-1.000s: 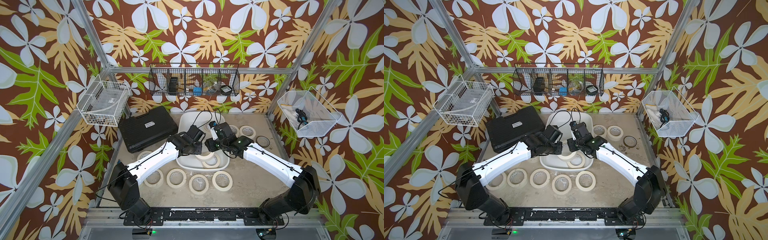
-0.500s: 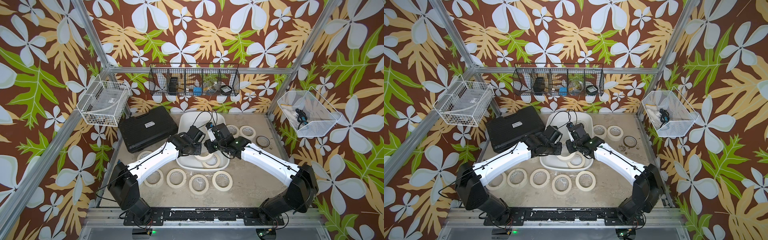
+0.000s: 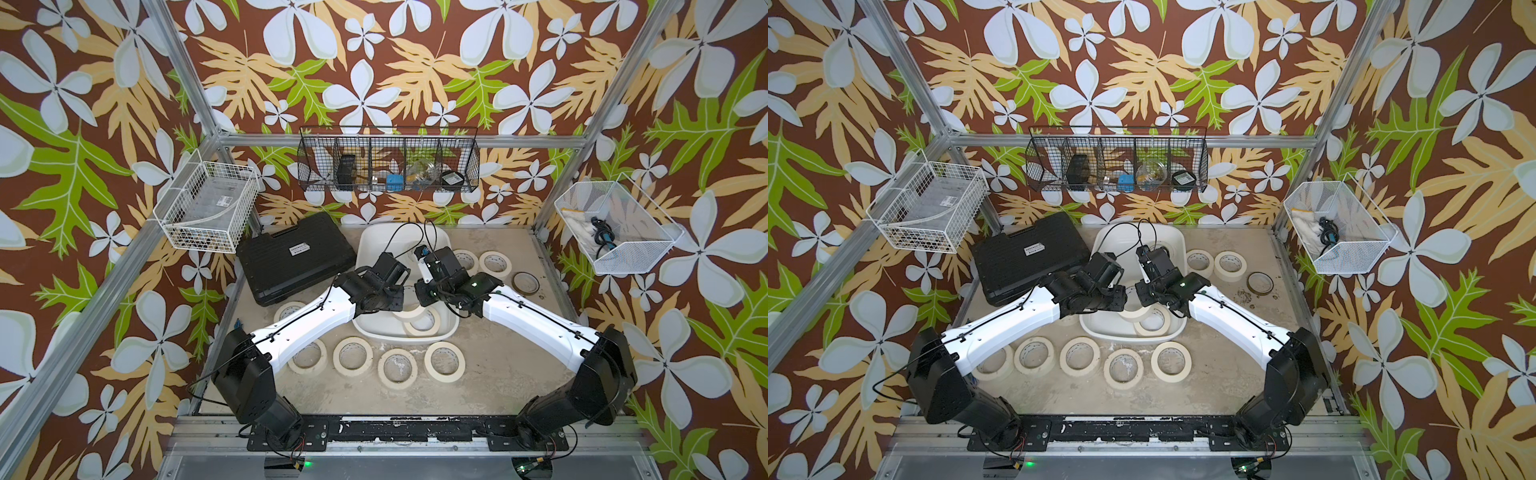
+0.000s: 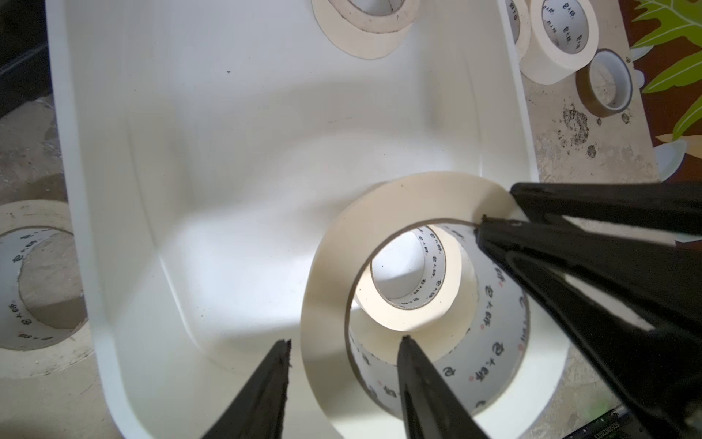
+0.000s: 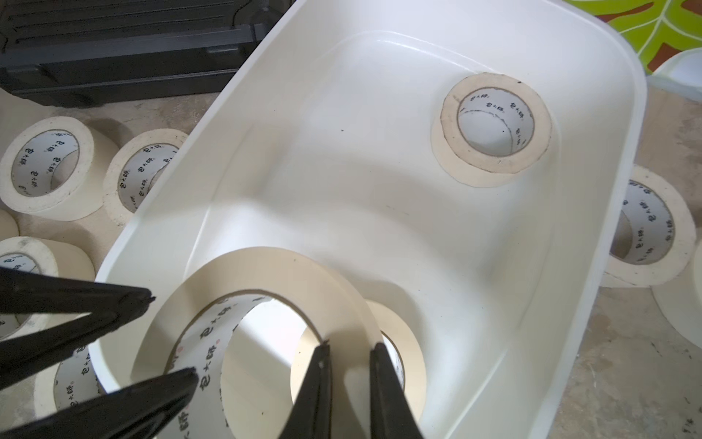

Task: Take out the art tape in the storage box
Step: Pick up the art tape from the storage box, then place the art tape at the center of the board.

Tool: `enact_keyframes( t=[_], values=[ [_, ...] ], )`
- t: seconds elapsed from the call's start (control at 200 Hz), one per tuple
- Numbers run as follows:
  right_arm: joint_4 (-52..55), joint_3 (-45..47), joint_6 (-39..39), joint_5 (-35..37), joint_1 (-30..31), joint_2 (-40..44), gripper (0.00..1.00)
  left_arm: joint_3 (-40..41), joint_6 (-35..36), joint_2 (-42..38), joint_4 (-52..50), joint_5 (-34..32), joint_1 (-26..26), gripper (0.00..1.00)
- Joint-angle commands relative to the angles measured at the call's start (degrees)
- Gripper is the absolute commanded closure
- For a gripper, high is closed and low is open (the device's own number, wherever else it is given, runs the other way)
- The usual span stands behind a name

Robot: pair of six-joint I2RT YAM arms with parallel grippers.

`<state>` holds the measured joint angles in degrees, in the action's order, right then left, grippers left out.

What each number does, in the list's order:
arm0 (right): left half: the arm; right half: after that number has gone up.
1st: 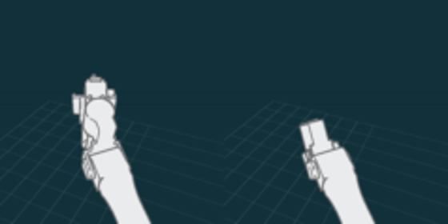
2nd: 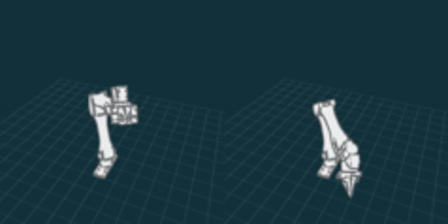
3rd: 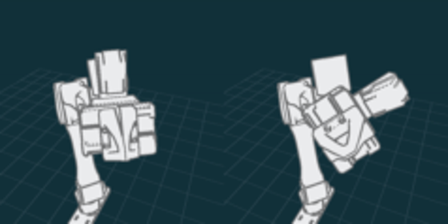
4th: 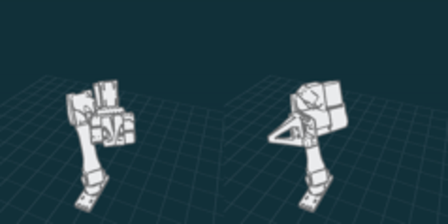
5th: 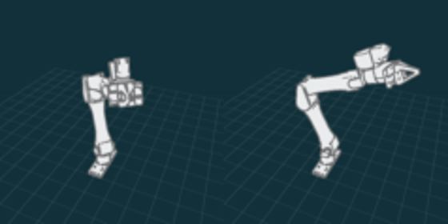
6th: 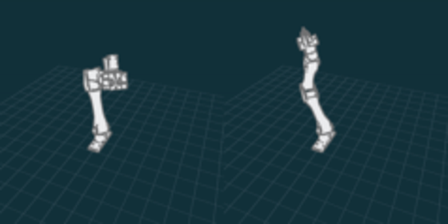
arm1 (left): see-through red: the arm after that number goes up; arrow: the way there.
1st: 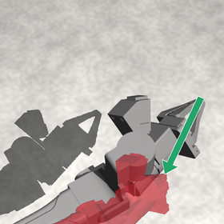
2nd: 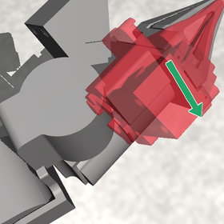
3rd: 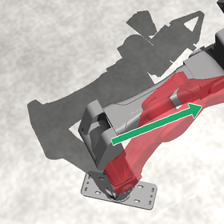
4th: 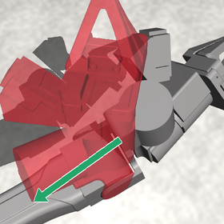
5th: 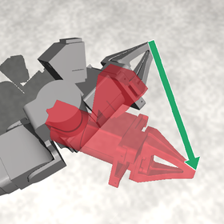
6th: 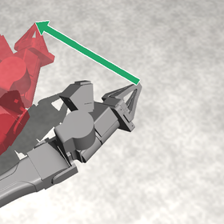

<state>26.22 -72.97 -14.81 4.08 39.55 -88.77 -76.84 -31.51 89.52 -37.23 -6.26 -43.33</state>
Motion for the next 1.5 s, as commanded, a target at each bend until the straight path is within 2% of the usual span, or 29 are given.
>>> enact_keyframes(
  t=[0.0, 0.18, 0.35, 0.631, 0.861, 1.001, 1.236, 1.496],
  values=[
    [-1.43, 0.63, -0.63, 2.14, 0.09, 0.66, 0.98, 0.02, -1.06, -1.23, 1.70, -1.40, 0.00, 0.43],
    [-0.93, 1.10, -0.39, 4.51, -0.38, 1.68, 1.00, 0.19, -1.71, -3.66, 1.90, -3.99, 0.00, 0.42],
    [-0.57, 1.40, -0.59, 2.70, -4.77, 4.38, 1.00, 0.81, -2.14, -6.77, 2.33, -6.55, 0.12, 0.40],
    [-0.46, 4.69, -0.17, -1.13, -19.16, 11.63, 1.00, 0.64, -2.44, -9.08, 1.38, -8.32, 0.09, 0.40],
    [-2.99, 11.70, -2.44, -3.95, -32.25, 16.18, 1.00, 1.07, -2.42, -8.92, 1.46, -7.75, 0.09, 0.40],
    [-5.97, 16.13, -4.62, -4.81, -37.62, 17.57, 1.00, 1.16, -2.50, -8.78, 1.46, -7.53, 0.09, 0.40],
    [-14.58, 23.62, -6.46, -4.73, -39.98, 16.76, 1.00, 1.91, -2.60, -8.90, 1.73, -7.36, 0.16, 0.40],
    [-22.70, 26.54, -8.38, -5.63, -40.12, 10.70, 1.00, 2.66, -2.78, -8.83, 1.97, -6.93, 0.14, 0.40]
  ],
)
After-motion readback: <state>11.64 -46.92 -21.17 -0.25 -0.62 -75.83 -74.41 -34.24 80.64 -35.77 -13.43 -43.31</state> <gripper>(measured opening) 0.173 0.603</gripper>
